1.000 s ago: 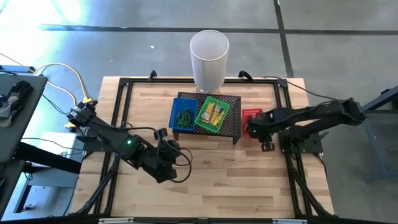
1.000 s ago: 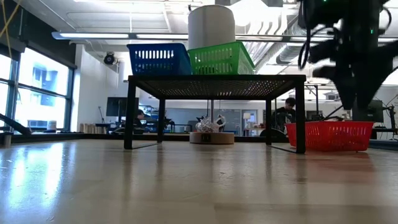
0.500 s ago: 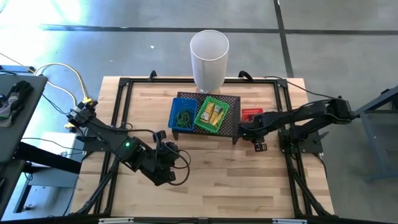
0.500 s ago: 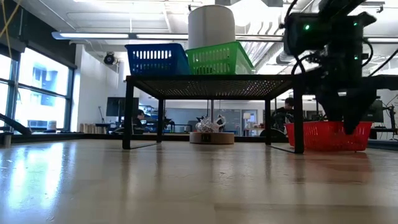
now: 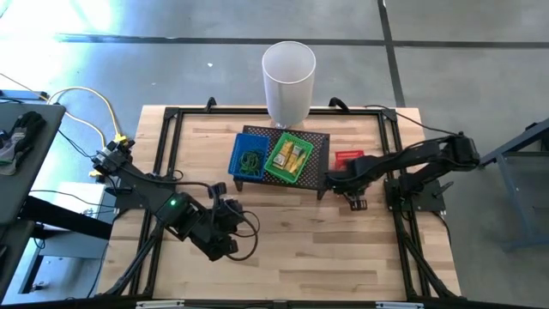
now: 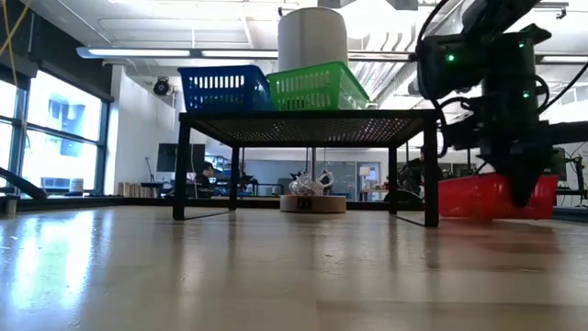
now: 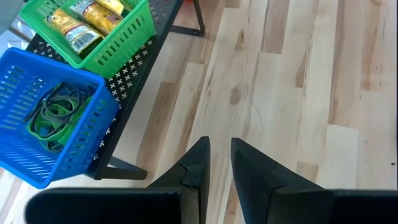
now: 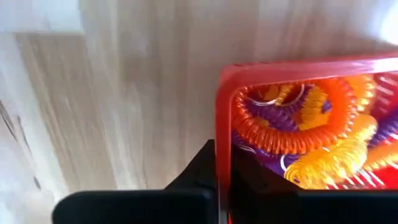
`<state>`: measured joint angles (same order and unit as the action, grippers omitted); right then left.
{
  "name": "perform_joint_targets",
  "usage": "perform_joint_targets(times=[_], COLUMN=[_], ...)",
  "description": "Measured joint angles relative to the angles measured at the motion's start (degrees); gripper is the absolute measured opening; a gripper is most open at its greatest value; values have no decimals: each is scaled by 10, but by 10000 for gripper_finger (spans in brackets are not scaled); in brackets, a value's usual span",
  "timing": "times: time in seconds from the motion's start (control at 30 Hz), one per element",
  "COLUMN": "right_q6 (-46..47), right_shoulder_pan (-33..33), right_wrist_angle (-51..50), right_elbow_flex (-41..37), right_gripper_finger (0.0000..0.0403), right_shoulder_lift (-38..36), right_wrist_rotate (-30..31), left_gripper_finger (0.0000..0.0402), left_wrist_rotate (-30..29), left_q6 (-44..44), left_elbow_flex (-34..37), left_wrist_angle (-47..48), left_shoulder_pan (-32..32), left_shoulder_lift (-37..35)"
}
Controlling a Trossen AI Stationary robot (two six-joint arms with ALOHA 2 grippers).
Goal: Pick & Place Office Desk Supplies
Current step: Put the red bin on the shelf
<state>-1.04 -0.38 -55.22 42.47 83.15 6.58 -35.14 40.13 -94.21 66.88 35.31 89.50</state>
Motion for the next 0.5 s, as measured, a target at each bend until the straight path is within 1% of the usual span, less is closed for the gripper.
perform_joint_targets(times=[0.13,0.27,0.37,0.5], right_q6=[56,100,128,176], right_shoulder_pan=[5,27,52,85], right_wrist_angle=[-74,-166,-223,-310], right_elbow_flex=[11,44,84,161], right_gripper_finger=[3,3,3,3], right_shoulder_lift=[-10,-25,-30,-32], right_wrist_rotate=[13,11,11,11], left_gripper_finger=[59,59,59,59], left_wrist_rotate=[0,5,20,53], left_q6=[-11,-31,-45,-46], left_elbow_flex=[0,0,0,0], left_wrist_angle=[5,10,16,25], left_shoulder_pan=[1,3,11,20], left_shoulder_lift=[-1,-1,-2,-6])
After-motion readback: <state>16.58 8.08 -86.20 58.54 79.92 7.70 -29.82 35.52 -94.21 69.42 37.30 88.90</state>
